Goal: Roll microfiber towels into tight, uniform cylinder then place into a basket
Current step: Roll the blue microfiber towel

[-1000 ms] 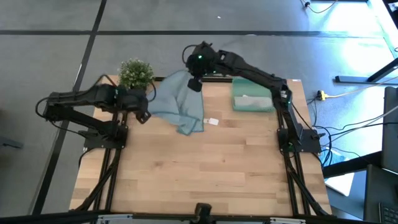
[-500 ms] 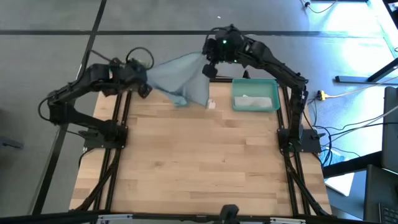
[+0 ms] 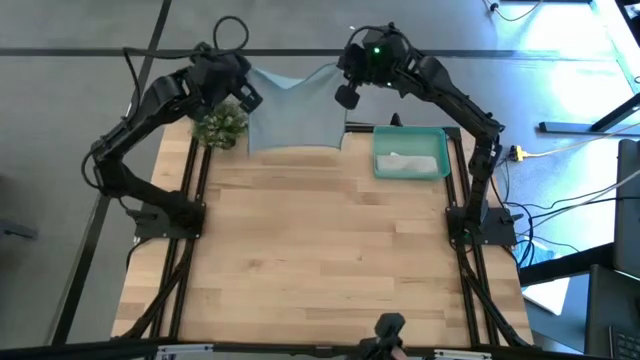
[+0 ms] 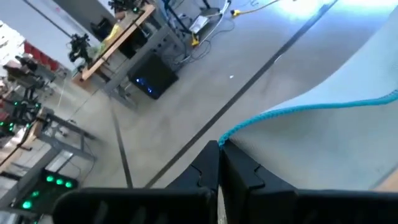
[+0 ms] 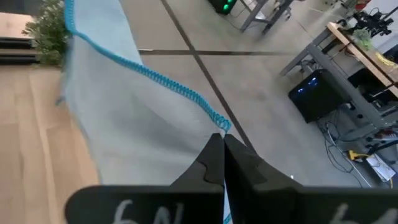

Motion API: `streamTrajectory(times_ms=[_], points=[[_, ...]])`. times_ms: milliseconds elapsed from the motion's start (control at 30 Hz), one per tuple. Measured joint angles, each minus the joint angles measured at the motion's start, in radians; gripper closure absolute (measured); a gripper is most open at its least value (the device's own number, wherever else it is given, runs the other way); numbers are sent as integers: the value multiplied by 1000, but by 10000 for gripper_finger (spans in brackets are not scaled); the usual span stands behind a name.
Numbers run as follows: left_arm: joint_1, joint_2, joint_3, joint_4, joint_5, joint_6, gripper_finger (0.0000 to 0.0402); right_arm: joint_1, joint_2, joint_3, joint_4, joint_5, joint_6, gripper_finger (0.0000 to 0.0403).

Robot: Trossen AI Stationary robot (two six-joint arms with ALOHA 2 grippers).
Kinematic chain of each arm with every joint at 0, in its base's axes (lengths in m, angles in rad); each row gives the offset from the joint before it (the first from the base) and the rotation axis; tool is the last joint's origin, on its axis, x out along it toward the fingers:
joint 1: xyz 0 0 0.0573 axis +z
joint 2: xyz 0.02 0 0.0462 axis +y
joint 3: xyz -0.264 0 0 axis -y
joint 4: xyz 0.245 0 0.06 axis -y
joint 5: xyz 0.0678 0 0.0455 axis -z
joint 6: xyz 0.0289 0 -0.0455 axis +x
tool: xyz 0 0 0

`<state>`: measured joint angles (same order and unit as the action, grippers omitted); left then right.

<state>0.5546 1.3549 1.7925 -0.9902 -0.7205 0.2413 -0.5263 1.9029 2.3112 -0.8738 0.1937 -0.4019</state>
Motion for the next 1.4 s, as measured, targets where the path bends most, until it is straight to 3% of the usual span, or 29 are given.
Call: streamTrajectory(times_ms=[200,400,567,700,1033,1233,1400], points=[[-29,13,48,-123,65,6,401,15,-33,0,-101,-40,31,403],[-116,12,48,-428,134,-195,401,81,-35,-37,-269,-64,80,403],[-222,11,46,-586,194,-376,401,151,-36,-97,-343,-82,140,403],[-304,-7,6,-584,315,-451,401,210,-36,-156,-412,-105,197,403],[-508,-16,-188,-579,483,-671,401,324,-88,-391,-426,-127,304,403],[-607,-15,-343,-563,616,-803,401,379,-117,-569,-368,-269,371,403],[-673,-15,-465,-457,712,-869,401,424,-116,-685,-288,-401,371,403]])
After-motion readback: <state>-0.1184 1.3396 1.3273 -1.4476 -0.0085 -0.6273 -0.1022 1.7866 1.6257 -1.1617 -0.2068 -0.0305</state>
